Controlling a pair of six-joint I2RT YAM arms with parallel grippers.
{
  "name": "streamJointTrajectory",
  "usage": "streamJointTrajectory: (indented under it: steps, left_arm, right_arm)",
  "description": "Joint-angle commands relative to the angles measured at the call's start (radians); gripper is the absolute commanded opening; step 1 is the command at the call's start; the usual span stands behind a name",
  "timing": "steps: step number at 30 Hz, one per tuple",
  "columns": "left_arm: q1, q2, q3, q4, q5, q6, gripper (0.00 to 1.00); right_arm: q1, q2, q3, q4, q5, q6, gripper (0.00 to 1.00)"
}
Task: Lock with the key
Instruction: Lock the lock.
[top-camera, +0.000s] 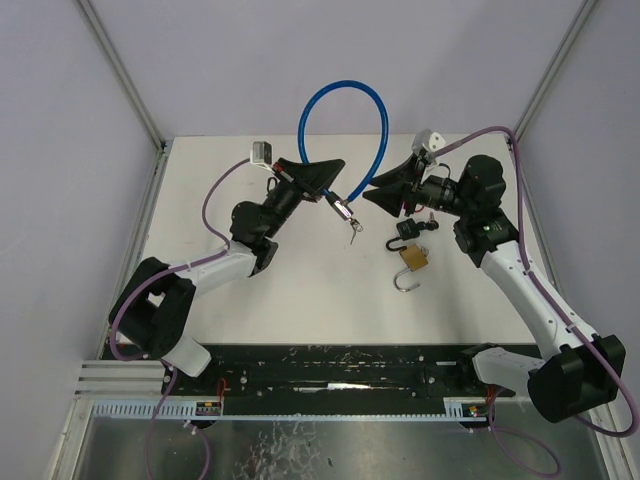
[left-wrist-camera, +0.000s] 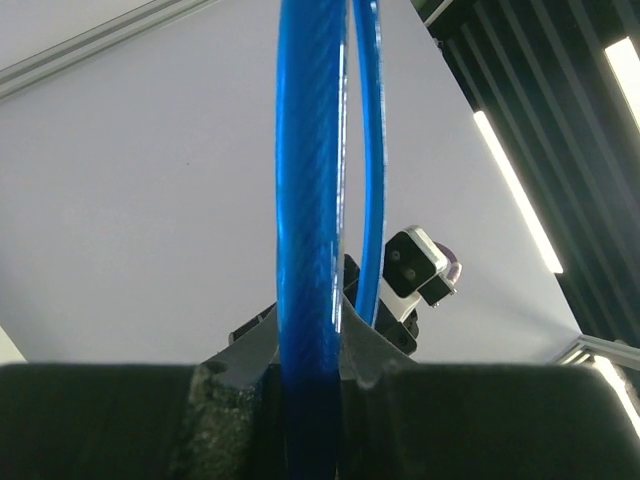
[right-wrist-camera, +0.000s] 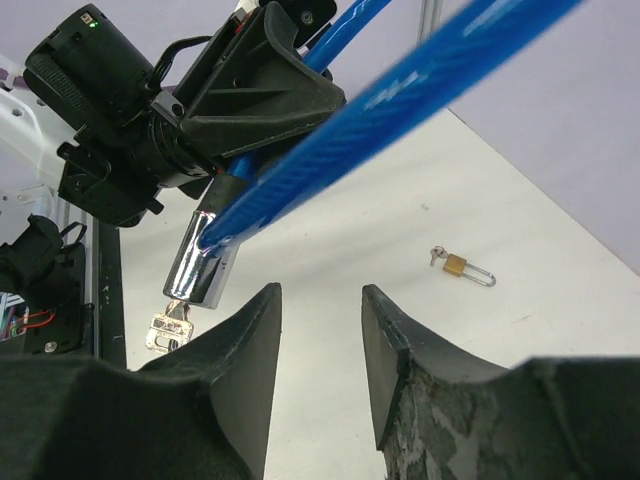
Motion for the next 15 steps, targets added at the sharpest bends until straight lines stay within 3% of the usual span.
streamJointTrajectory:
  steps: [1,9,13,15]
  left_arm:
    - [0.008,-0.005,0.010,0.141,0.006,-0.016,0.00]
    - [0.036,-0.006,-0.003,0.196,0.007,-0.015,0.00]
    - [0.049,-0.004,0.010,0.254,0.019,-0.001,0.00]
    - [0.052,0.003,0.035,0.265,0.043,0.012,0.00]
  right_arm:
    - [-0.010,-0.009,0.028,0.049,-0.033,0.028,0.46]
    - [-0.035,-0.069,0.005,0.014,-0.097,0.086,0.53]
    - [-0.044,-0.139,-0.077,0.098,-0.112,0.281,0.54]
    - [-0.045,-0.172,-0.142,0.236,-0.106,0.423,0.58]
